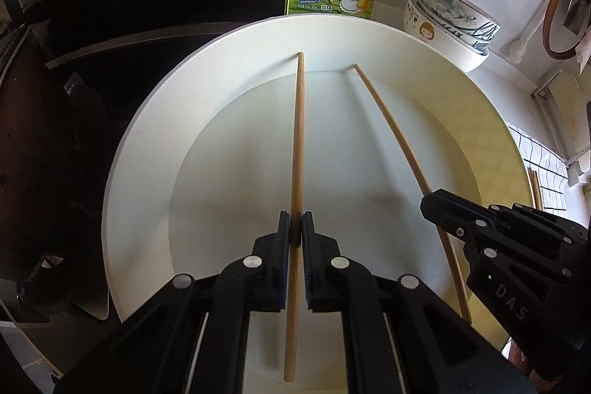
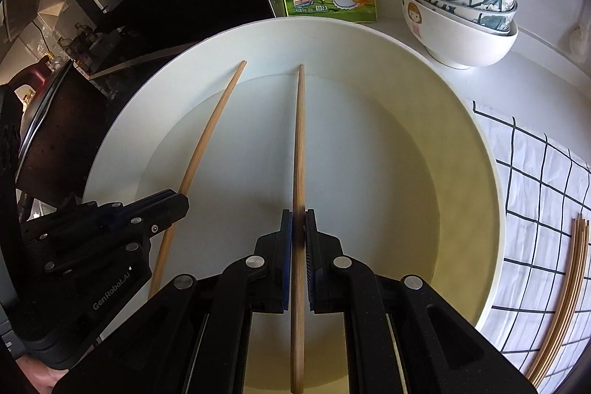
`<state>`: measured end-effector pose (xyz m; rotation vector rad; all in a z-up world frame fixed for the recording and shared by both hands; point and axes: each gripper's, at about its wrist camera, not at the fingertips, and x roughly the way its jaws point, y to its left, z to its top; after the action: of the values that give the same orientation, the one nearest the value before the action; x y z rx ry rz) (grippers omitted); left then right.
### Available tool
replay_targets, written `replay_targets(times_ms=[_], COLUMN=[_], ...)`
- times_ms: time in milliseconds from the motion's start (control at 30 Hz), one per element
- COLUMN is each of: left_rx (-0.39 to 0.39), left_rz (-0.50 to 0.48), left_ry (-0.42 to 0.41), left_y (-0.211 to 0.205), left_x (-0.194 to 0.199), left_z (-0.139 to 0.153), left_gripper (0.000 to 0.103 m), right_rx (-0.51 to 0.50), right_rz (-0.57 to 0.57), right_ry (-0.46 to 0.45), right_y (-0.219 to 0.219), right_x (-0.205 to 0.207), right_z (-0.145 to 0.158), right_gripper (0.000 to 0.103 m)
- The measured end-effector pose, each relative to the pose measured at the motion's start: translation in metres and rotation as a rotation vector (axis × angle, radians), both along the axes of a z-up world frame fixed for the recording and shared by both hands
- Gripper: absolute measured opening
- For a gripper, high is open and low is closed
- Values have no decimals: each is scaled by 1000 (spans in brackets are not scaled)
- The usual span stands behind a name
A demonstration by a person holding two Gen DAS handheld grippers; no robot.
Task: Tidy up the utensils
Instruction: 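Lift the held chopsticks with both tools and carry them over the white basin, then open both tools to drop the chopsticks into the basin, then withdraw both open tools from the basin back over the cloth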
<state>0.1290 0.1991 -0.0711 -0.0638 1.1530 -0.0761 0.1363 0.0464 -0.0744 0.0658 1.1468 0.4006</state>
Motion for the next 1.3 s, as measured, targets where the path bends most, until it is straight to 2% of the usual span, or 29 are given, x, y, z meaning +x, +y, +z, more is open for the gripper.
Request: replay_targets(times_ms=[33,67,100,133,600,767,1100,1300], left_rx=[2,1,0,4,-5,15,19,14], left_rz=[8,14,19,24,51,43,14,-3], left_ry=[0,-4,-14,-25,-41,-53,-72,-95], left_y=[1,3,4,5,9,6,-17,-38], left_x=[-1,-2,-4,-5,-19,-22,-30,-37], left_z=[-1,0,2,4,19,27,43,53], left_gripper=[17,30,40,42,42,42,43,48], right_rx=[1,-1,-3,-5,15,29,43,41], right_rz=[-5,-12,-15,-14,-8,-25,-59,-65], right_ry=[-3,-11,-20,-24,-54,-70,-106,-124], right_y=[-1,-2,-3,-3,-18,-29,-59,-81], right_x=[0,-1,-1,-2,-15,-21,-39,-53], right_z=[1,2,3,5,23,33,53,62], right_gripper=[12,20,20,20,20,20,23,29])
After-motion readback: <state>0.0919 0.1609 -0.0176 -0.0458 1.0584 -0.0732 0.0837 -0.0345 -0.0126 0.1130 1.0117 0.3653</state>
